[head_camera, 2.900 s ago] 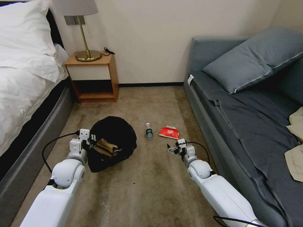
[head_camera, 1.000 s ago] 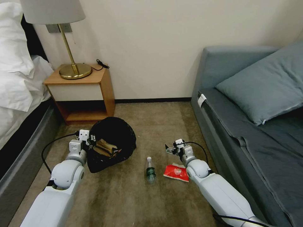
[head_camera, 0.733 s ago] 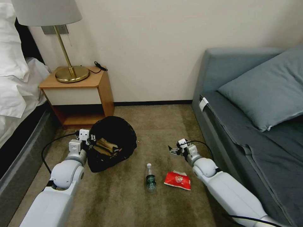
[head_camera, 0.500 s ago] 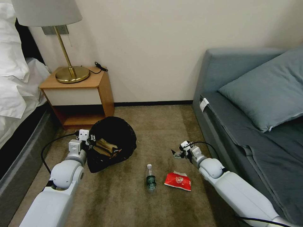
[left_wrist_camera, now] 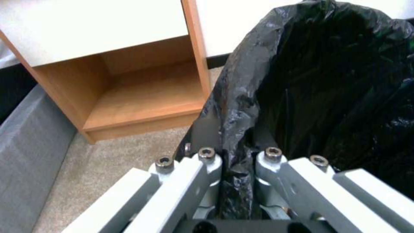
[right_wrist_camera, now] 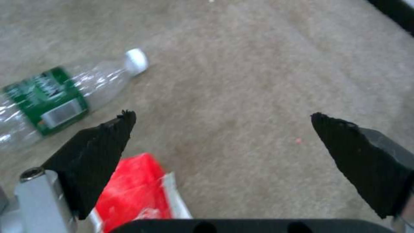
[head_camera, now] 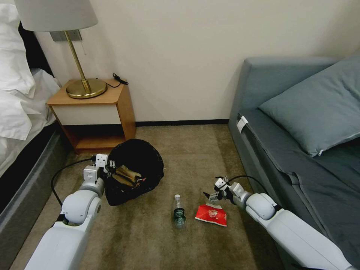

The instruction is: Pick up the trash bin, then pick up the garbage on the floor and place it into the trash bin.

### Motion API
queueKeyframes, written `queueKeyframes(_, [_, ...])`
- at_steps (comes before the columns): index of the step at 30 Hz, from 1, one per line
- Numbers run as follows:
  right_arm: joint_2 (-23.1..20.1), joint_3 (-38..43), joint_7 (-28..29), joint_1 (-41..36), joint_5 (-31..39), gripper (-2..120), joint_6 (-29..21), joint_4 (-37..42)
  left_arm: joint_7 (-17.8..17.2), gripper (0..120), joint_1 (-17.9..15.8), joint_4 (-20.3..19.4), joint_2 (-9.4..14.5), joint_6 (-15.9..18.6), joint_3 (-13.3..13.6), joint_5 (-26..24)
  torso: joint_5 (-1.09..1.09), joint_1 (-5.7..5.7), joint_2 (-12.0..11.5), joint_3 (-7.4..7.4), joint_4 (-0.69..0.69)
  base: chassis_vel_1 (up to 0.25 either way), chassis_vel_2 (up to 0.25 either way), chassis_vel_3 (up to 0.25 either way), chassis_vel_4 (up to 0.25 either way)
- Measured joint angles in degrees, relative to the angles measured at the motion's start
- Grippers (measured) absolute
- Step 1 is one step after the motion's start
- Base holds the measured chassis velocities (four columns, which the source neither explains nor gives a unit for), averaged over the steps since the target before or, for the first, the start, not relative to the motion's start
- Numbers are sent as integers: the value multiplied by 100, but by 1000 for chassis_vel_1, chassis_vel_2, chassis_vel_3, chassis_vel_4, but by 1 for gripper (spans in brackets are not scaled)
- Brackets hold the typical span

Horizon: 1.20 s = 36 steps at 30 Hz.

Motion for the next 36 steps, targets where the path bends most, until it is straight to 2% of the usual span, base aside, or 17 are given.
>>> queueKeyframes(6, [-5, 113, -303, -155, -179, 100, 123, 5, 2, 4, 11, -18, -21, 2, 0, 23, 0, 0, 0, 0, 0, 0, 0, 0, 0])
queueKeyframes(9, [-14, 273, -706, -298, -380, 100, 290, -39, 3, 4, 39, -31, -49, 3, 1, 55, 0, 0, 0, 0, 0, 0, 0, 0, 0])
queueKeyframes(17, [9, 482, -1305, -455, -597, 100, 506, -179, -3, 4, 43, -42, -95, 18, 20, 92, -1, 0, -1, 0, 0, 0, 0, 0, 0])
queueKeyframes(36, [420, 572, -1596, -311, -1048, 100, 1002, -1313, 6, 4, 154, -38, -170, -25, -36, 137, -1, 0, -1, 0, 0, 0, 0, 0, 0])
